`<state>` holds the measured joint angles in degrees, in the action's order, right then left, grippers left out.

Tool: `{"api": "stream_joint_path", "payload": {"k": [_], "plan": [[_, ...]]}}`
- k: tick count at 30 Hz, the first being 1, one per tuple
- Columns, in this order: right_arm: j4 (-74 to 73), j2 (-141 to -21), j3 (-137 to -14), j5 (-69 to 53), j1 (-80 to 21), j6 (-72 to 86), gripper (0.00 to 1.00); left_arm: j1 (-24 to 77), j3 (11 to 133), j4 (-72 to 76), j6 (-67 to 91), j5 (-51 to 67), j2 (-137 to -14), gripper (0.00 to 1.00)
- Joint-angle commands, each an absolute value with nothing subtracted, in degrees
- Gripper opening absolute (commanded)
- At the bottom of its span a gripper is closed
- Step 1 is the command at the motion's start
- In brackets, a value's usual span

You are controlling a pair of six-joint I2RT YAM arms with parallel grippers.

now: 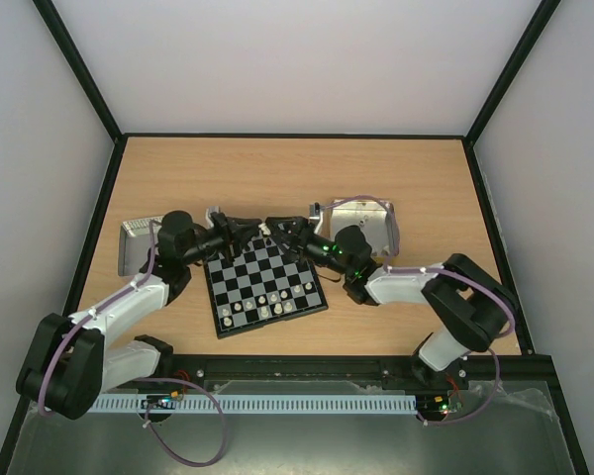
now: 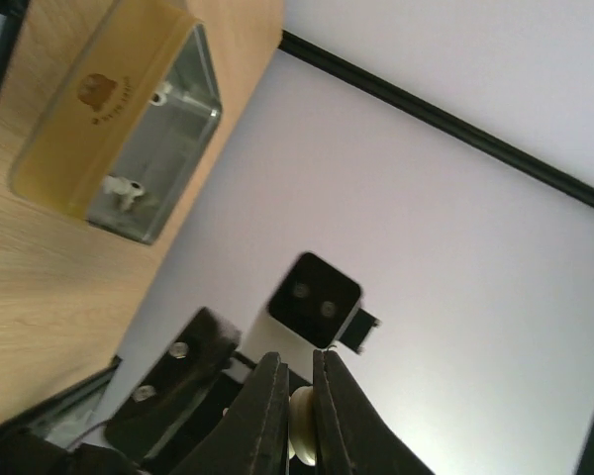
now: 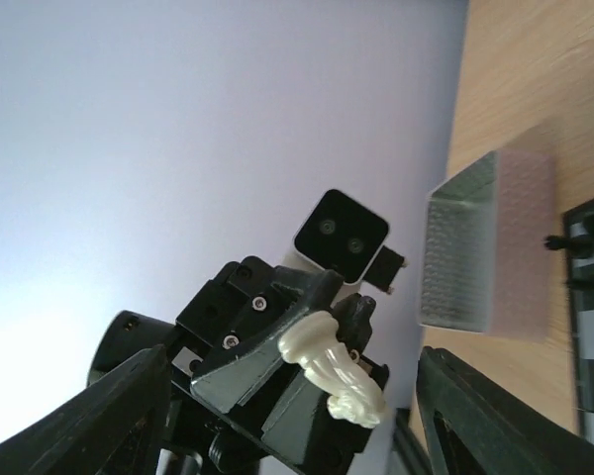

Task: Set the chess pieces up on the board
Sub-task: Place the chess piece on the chessboard.

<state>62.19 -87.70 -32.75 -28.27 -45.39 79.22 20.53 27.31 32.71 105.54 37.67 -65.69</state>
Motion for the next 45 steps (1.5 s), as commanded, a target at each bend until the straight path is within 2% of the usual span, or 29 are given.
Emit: {"api": "stream_joint_path", "payload": {"k": [1, 7, 11, 13, 16, 20, 24, 29, 36, 38, 41, 45], "plan": [[77.6, -92.3, -34.7, -23.9, -47.2, 91.0, 0.68, 20.1, 26.9, 42.0, 116.5, 36.5, -65.4, 0.09], [77.8, -91.0, -33.0, -20.8, -47.3, 92.3, 0.62, 20.1, 26.2, 42.0, 117.6, 34.5, -64.2, 0.1], [79.0, -90.9, -33.6, -21.2, -47.3, 94.3, 0.47, 20.2, 24.9, 44.9, 119.7, 34.2, -64.1, 0.1], [80.3, -91.7, -34.1, -21.6, -47.3, 96.1, 0.43, 20.2, 24.9, 45.5, 120.2, 34.0, -64.0, 0.1], [81.2, -93.1, -34.9, -22.5, -47.3, 97.3, 0.42, 20.2, 24.8, 46.9, 121.1, 33.8, -64.2, 0.1], [80.8, -93.5, -35.1, -22.9, -47.4, 97.1, 0.45, 20.2, 24.8, 48.3, 121.9, 33.8, -64.5, 0.1], [80.0, -93.8, -36.3, -23.8, -47.9, 96.5, 0.41, 20.2, 24.6, 49.3, 122.5, 33.6, -64.9, 0.1], [79.9, -94.5, -37.6, -24.5, -48.1, 96.4, 0.29, 20.3, 24.6, 50.3, 123.0, 33.8, -65.3, 0.1], [78.0, -93.3, -37.5, -23.4, -48.1, 95.1, 0.04, 20.5, 24.0, 49.4, 122.6, 33.4, -64.5, 0.1], [75.7, -92.1, -37.5, -22.9, -48.1, 93.8, 0.02, 20.6, 23.9, 48.8, 122.1, 33.4, -64.2, 0.11], [69.0, -89.7, -37.7, -22.5, -48.0, 90.6, 0.02, 20.7, 24.0, 45.2, 119.4, 33.3, -63.3, 0.21], [50.9, -82.9, -37.9, -22.1, -47.6, 81.3, 0.02, 20.1, 25.9, 28.0, 108.0, 31.3, -59.3, 0.46]]}}
